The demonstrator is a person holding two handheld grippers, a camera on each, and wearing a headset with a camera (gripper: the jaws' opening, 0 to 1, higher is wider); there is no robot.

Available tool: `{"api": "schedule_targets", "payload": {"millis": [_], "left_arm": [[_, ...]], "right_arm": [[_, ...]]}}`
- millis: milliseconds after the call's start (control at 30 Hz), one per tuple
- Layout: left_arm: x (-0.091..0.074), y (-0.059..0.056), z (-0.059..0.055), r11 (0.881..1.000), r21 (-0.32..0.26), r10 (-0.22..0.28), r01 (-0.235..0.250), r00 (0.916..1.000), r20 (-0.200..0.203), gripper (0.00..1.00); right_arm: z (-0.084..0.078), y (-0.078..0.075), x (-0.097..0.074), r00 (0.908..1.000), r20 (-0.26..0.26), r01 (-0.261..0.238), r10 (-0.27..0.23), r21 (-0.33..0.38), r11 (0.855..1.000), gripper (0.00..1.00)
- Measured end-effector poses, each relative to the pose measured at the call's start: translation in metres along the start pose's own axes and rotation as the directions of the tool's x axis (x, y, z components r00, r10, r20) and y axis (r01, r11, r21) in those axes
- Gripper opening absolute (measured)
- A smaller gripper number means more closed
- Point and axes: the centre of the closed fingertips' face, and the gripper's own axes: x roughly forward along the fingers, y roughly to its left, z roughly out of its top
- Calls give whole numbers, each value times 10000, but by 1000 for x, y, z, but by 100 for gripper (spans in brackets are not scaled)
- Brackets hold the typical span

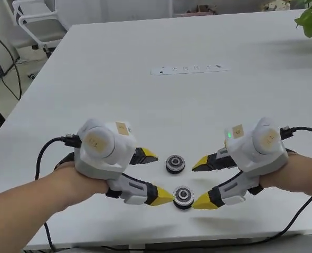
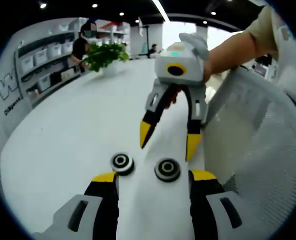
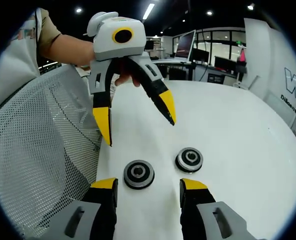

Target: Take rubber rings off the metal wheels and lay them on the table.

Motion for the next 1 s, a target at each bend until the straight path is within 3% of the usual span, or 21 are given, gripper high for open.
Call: {"api": "schedule_targets", "payload": {"millis": [533, 633, 1000], "left_arm": [[24, -20, 0, 9944, 491, -921, 938, 9951, -373, 45], [28, -24, -4, 9913, 586, -1144, 1179, 9916, -600, 41], [36, -25, -4, 9899, 529, -1281, 1313, 9900, -596, 31]], "right_arm": [[-5, 1, 2, 9999, -37, -97, 97, 115, 9999, 43], [-7, 1, 3, 9999, -91, -82, 83, 107, 9999, 44], [-8, 3, 2, 9999, -61, -131, 132, 193, 9997, 44]]}}
